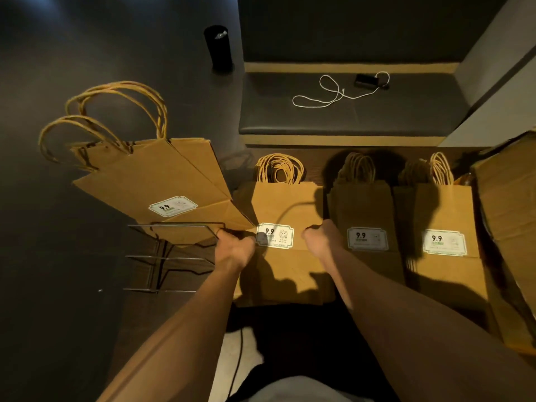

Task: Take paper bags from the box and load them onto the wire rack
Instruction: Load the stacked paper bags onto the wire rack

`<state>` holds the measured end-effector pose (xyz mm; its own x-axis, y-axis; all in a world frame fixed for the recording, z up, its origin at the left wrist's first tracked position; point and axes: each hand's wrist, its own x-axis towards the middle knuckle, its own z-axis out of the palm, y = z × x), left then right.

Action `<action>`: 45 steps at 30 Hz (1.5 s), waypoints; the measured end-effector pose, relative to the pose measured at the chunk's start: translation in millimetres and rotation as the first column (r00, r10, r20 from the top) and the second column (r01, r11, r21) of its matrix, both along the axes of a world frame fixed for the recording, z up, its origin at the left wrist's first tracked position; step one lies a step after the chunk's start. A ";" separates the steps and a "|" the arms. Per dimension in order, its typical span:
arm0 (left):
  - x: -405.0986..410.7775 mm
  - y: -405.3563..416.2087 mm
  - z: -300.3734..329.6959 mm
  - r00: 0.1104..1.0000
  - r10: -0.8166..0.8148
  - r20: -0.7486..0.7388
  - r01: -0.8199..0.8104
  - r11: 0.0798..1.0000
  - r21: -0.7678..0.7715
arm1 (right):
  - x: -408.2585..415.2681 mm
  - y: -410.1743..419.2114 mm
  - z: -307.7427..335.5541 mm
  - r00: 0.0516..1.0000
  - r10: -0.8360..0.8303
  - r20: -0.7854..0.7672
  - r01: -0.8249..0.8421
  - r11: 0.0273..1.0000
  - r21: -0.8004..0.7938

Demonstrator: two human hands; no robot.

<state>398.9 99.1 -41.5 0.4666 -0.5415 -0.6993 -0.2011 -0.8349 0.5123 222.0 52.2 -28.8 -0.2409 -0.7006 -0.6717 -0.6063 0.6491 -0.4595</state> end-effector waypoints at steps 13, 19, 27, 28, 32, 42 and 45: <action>29.3 4.1 29.6 0.926 -0.246 -0.287 0.222 0.968 -0.114 | 80.7 -11.8 27.9 0.878 0.476 0.054 -0.432 0.834 -0.343; 94.1 13.0 91.3 0.891 -0.074 -0.448 -0.005 0.985 -0.173 | 144.0 -9.1 37.5 0.854 0.501 0.142 -0.402 0.807 -0.432; 200.7 26.9 66.8 0.936 0.352 0.014 -0.334 0.901 -0.278 | 146.6 -16.1 39.0 0.899 0.295 0.324 -0.220 0.943 -0.248; 202.4 25.0 65.4 0.951 0.307 -0.038 -0.303 0.899 -0.315 | 146.0 -17.0 39.3 0.899 0.254 0.356 -0.174 0.955 -0.242; 202.9 16.3 57.4 0.966 0.256 0.045 -0.220 0.895 -0.388 | 149.8 -17.6 39.7 0.902 0.192 0.386 -0.108 0.968 -0.227; 179.9 16.7 77.8 0.974 0.028 0.223 0.024 0.973 -0.229 | 154.2 -8.0 47.7 0.892 0.226 0.392 -0.116 0.952 -0.283; 177.4 19.3 83.0 0.949 -0.133 0.286 0.176 0.976 -0.129 | 152.1 -9.2 47.8 0.884 0.216 0.415 -0.109 0.958 -0.266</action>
